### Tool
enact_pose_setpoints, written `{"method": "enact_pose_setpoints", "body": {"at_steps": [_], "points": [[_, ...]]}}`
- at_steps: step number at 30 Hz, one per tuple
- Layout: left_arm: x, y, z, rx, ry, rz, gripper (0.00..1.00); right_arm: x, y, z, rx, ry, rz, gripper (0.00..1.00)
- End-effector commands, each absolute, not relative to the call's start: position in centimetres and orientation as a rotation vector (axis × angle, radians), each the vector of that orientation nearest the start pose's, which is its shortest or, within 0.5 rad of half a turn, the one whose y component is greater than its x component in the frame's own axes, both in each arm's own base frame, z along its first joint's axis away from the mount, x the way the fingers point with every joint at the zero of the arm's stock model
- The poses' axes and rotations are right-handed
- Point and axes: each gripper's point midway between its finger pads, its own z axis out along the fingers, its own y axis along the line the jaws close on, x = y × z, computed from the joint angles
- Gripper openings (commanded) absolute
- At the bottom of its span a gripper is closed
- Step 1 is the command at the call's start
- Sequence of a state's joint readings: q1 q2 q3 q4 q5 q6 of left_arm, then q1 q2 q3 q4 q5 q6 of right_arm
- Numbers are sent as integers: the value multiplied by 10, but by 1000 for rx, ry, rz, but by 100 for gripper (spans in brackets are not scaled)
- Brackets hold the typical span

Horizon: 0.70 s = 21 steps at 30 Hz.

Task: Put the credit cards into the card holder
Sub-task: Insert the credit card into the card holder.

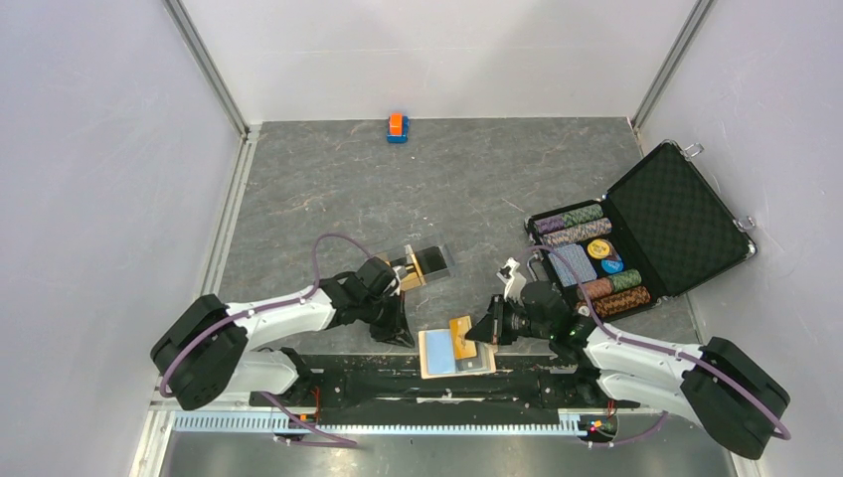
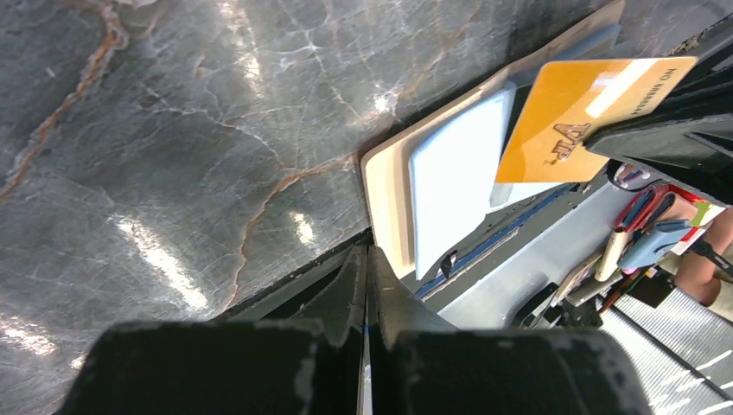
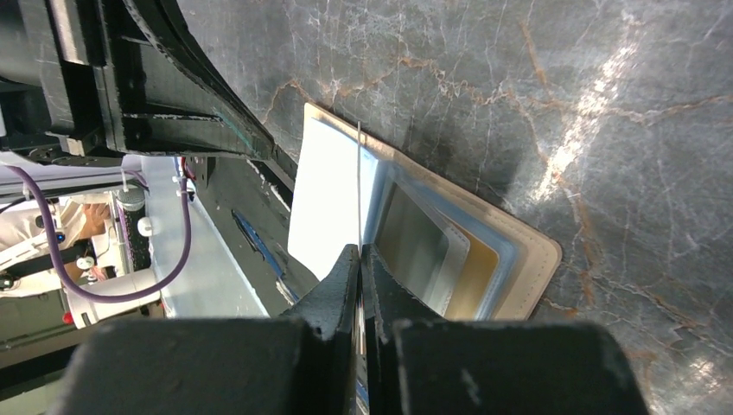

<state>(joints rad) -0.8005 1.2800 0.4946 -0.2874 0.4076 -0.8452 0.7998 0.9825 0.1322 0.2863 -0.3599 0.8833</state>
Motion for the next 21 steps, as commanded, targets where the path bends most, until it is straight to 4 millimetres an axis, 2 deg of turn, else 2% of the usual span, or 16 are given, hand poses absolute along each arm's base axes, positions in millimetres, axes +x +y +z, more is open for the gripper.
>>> {"method": "enact_pose_setpoints", "body": {"at_steps": [1,21], "points": [[108,-247,37,124,2872,-923,2,117,257,57,-121,2391,1300,0],[83,-265,10,255,2949,-782,2,95,254,26,8,2536,1283,0]]}}
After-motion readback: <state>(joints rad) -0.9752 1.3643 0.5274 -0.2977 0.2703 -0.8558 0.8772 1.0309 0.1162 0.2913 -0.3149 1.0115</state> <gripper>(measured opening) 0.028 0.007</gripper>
